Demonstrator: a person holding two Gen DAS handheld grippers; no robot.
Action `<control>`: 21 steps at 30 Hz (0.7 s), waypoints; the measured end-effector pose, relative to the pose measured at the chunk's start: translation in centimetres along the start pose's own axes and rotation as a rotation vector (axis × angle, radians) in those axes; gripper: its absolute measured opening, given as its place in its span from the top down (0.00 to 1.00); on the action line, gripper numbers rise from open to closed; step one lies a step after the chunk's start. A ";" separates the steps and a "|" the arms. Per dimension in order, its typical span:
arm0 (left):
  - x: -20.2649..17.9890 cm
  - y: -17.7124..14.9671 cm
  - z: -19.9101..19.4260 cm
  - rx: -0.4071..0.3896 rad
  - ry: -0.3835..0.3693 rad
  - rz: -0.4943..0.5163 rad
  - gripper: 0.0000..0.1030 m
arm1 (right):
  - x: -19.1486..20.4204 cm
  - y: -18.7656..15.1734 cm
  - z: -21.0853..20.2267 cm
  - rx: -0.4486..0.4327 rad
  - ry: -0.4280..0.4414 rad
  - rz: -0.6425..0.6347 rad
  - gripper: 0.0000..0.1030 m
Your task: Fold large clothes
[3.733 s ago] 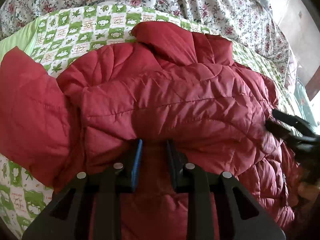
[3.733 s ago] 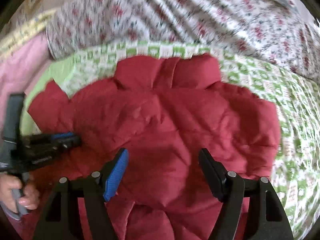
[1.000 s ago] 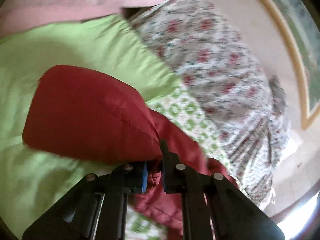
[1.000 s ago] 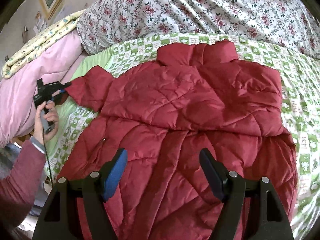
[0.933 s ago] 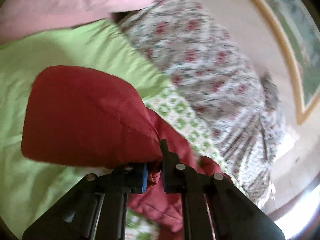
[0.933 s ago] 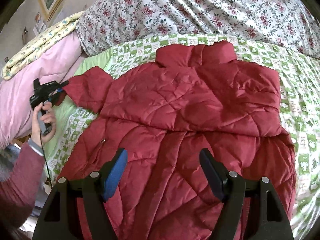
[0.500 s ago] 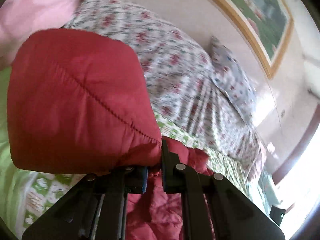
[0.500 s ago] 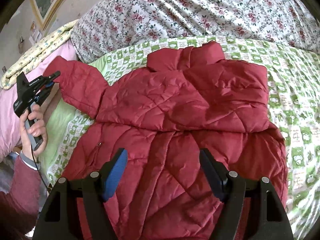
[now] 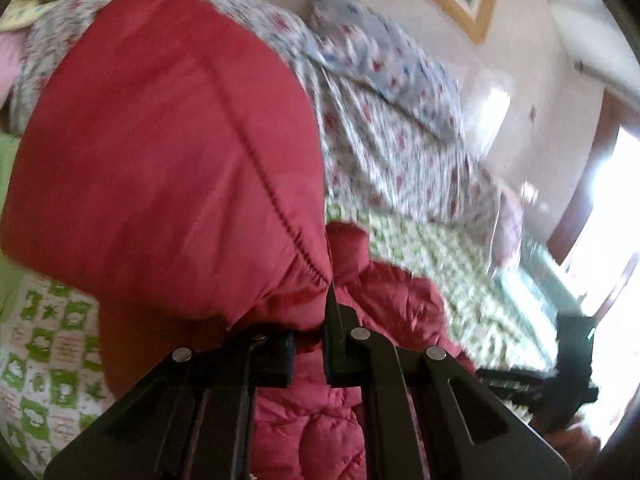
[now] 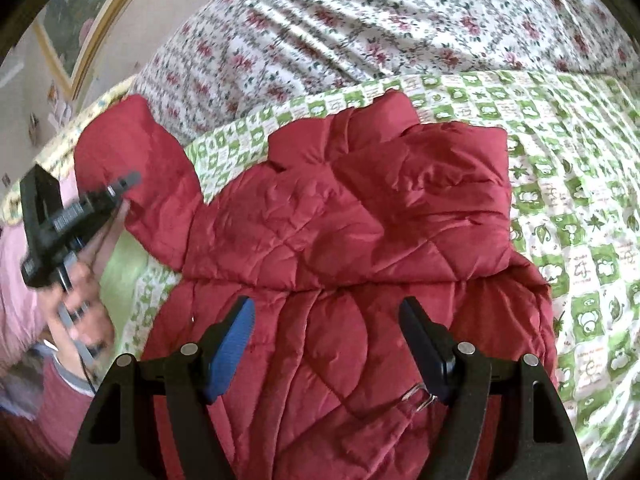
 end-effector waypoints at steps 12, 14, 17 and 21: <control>-5.5 -3.9 10.3 0.210 0.036 0.125 0.93 | -4.8 3.6 0.5 -0.034 0.180 0.176 0.25; -5.8 -4.4 11.3 0.227 0.041 0.137 0.93 | -5.4 4.2 0.9 -0.035 0.206 0.201 0.25; -6.3 -5.1 12.5 0.248 0.044 0.149 0.93 | -5.7 4.8 1.4 -0.038 0.240 0.218 0.25; -7.1 -6.3 13.5 0.281 0.050 0.179 0.93 | -6.1 5.7 2.0 -0.039 0.295 0.243 0.25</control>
Point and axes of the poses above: each gripper's, at about its wrist camera, not at the fingertips, and z roughly the way its jaws point, x to its left, y to its top, the point moved 7 cm from there along z, roughly the way its jaws point, and after that the axes turned 15 degrees about x, right-handed, at the moved point
